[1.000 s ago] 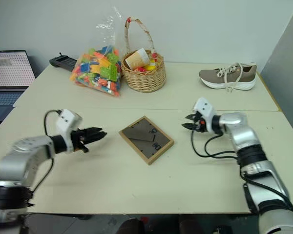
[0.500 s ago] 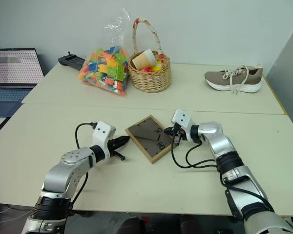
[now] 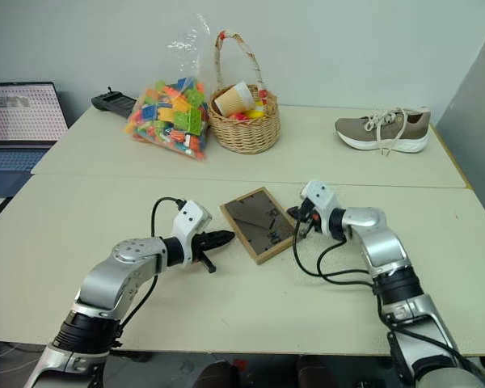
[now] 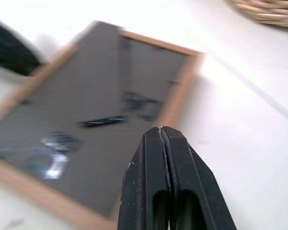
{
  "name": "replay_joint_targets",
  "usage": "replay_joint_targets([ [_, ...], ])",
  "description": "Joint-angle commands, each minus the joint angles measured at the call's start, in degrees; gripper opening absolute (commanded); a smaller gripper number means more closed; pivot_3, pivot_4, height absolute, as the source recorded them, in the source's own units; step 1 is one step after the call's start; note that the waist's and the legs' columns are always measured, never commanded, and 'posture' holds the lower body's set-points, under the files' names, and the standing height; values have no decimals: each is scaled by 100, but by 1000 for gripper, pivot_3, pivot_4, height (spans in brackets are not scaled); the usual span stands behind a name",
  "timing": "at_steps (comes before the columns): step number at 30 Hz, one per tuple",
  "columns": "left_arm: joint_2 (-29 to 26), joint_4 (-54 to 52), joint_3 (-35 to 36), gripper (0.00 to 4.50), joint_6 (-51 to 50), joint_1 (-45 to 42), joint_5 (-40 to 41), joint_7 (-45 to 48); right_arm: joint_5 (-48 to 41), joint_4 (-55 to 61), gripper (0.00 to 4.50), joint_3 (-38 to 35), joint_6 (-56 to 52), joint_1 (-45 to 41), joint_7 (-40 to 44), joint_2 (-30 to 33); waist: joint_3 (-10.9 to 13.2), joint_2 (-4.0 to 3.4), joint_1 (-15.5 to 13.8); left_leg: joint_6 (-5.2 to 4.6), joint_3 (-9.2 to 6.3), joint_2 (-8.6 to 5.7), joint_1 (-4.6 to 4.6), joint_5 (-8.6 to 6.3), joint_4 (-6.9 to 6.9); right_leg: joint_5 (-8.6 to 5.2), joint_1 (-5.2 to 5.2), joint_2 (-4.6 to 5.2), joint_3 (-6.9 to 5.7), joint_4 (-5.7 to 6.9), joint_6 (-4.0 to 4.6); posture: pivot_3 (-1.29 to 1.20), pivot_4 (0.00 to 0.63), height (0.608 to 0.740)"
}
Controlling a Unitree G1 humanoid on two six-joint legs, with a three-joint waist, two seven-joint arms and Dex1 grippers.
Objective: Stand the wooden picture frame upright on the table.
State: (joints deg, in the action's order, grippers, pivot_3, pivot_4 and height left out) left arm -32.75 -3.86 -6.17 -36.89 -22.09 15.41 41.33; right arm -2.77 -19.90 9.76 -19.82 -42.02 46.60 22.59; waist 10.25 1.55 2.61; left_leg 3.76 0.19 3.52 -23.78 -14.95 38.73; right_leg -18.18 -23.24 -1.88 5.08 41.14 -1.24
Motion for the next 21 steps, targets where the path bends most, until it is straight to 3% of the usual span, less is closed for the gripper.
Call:
replay_joint_targets([
  [1,-93,109,223,0,156,-119,-59,-6,287,-715,36,134,586,-391,-85,-46,0,0,16,0,1,0,-1,0,-1,0,0,-1,-2,-2,0,0,150,740],
  [6,271,408,80,0,248,-342,-252,-335,404,-1259,36,299,950,-556,18,-314,0,0,2,0,1,-2,-7,0,0,0,0,3,-2,-8,0,0,150,740],
  [10,557,339,-16,0,229,-385,-236,-381,282,-964,36,352,857,-389,364,-310,0,0,0,0,-4,-1,-8,0,1,0,0,4,-1,-6,0,0,150,740],
  [14,515,-75,-166,0,15,-270,-146,-135,2,-151,36,337,393,-31,880,-114,0,0,-26,0,-8,0,-7,0,1,0,0,4,-1,-5,0,0,150,740],
  [21,-209,-1204,-508,0,-499,165,151,739,-633,2343,36,472,-1068,1190,1625,714,1,-1,-51,0,-15,2,-6,-2,-2,0,-2,3,2,-5,0,0,150,740],
])
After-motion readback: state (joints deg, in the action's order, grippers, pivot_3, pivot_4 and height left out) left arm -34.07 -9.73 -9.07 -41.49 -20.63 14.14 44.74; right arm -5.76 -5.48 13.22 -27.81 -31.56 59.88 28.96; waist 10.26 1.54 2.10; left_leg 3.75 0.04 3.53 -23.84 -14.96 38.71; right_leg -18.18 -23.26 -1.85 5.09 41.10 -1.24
